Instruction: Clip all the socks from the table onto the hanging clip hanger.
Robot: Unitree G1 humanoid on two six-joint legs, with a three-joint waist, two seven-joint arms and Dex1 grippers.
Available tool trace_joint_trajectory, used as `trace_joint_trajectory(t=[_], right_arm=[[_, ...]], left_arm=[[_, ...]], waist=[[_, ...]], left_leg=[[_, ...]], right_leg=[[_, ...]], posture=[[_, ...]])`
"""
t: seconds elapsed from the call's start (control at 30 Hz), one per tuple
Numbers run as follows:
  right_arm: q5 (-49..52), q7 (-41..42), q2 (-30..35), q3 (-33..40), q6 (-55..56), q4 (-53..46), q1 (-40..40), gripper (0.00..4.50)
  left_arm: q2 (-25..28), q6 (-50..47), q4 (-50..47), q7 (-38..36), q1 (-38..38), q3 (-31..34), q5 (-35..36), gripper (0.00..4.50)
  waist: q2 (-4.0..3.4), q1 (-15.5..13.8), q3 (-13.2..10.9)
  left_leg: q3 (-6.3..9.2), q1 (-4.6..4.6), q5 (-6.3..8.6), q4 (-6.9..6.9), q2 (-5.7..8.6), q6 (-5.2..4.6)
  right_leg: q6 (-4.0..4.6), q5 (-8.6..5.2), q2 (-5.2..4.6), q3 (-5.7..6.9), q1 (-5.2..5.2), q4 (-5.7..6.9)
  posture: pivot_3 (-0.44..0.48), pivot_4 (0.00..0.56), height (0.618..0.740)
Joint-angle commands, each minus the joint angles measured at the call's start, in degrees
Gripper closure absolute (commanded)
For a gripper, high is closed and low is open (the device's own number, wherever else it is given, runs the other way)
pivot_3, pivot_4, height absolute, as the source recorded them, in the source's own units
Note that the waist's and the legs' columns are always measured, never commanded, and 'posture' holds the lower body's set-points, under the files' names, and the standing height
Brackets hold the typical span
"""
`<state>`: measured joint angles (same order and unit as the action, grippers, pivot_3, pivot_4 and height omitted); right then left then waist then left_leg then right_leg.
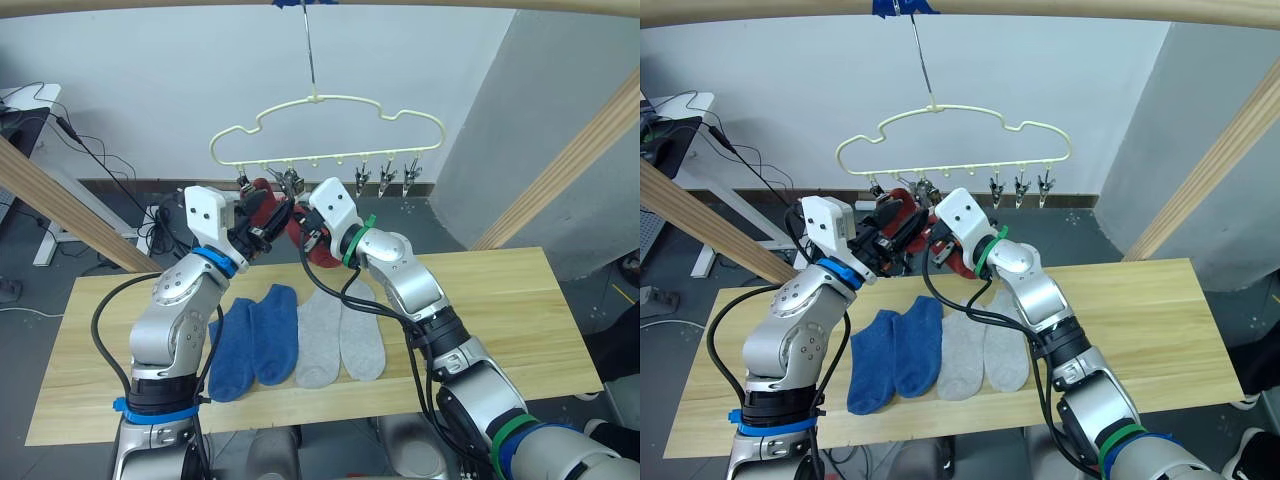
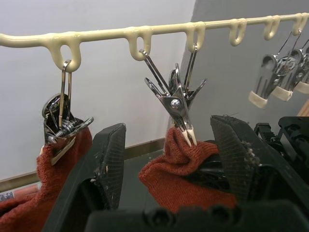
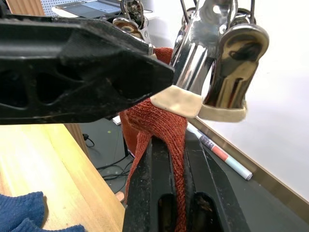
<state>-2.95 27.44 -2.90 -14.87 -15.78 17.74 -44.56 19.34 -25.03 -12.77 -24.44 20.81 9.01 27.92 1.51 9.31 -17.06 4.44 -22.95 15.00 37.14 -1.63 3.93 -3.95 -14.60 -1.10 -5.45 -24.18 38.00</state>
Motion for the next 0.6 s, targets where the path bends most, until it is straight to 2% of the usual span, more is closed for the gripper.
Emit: trace_joint_trajectory(t=[0.03, 0.3, 0.4, 0.57, 0.6], right_arm=[[0.71, 0.12, -0.84, -0.28, 1.49, -1.62, -1.23, 4.50], [0.27, 0.33, -0.74, -0.92, 1.85, -1.54, -0.85, 4.50], [0.86, 0.78, -0.79, -0.91, 1.53, -2.02, -0.43, 3.74], [0.75, 1.98, -0.25, -1.83, 0.79, -3.21, 0.21, 2.06], [0.65, 2.25, -0.07, -2.04, 0.57, -3.62, 0.41, 2.06]], left_arm=[[0.71, 1.16, -2.32, -0.52, -0.38, 0.73, 0.07, 1.42], [0.98, 1.68, -2.36, -0.78, -0.83, 0.04, -0.49, 1.42], [1.05, 1.83, -2.37, -0.88, -0.89, -0.17, -0.68, 1.40], [1.17, 2.07, -2.53, -1.05, -1.02, -0.21, -0.97, 1.40], [1.20, 2.15, -2.60, -1.13, -1.10, -0.20, -1.06, 1.40]], waist=[[0.00, 0.02, 0.00], [0.00, 0.06, 0.00], [0.00, 0.06, 0.00], [0.00, 0.06, 0.00], [0.00, 0.06, 0.00]], left_leg=[[0.00, 0.00, 0.00, 0.00, 0.00, 0.00], [0.00, 0.00, 0.00, 0.00, 0.00, 0.00], [0.00, 0.00, 0.00, 0.00, 0.00, 0.00], [0.00, 0.00, 0.00, 0.00, 0.00, 0.00], [0.00, 0.01, 0.00, 0.00, 0.00, 0.00]], right_leg=[[0.00, 0.00, 0.00, 0.00, 0.00, 0.00], [0.00, 0.00, 0.00, 0.00, 0.00, 0.00], [0.00, 0.00, 0.00, 0.00, 0.00, 0.00], [0.00, 0.00, 0.00, 0.00, 0.00, 0.01], [0.00, 0.00, 0.00, 0.00, 0.00, 0.01]], posture=[[-0.187, 0.284, 0.740], [-0.188, 0.280, 0.740], [-0.188, 0.280, 0.740], [-0.189, 0.281, 0.740], [-0.189, 0.281, 0.740]])
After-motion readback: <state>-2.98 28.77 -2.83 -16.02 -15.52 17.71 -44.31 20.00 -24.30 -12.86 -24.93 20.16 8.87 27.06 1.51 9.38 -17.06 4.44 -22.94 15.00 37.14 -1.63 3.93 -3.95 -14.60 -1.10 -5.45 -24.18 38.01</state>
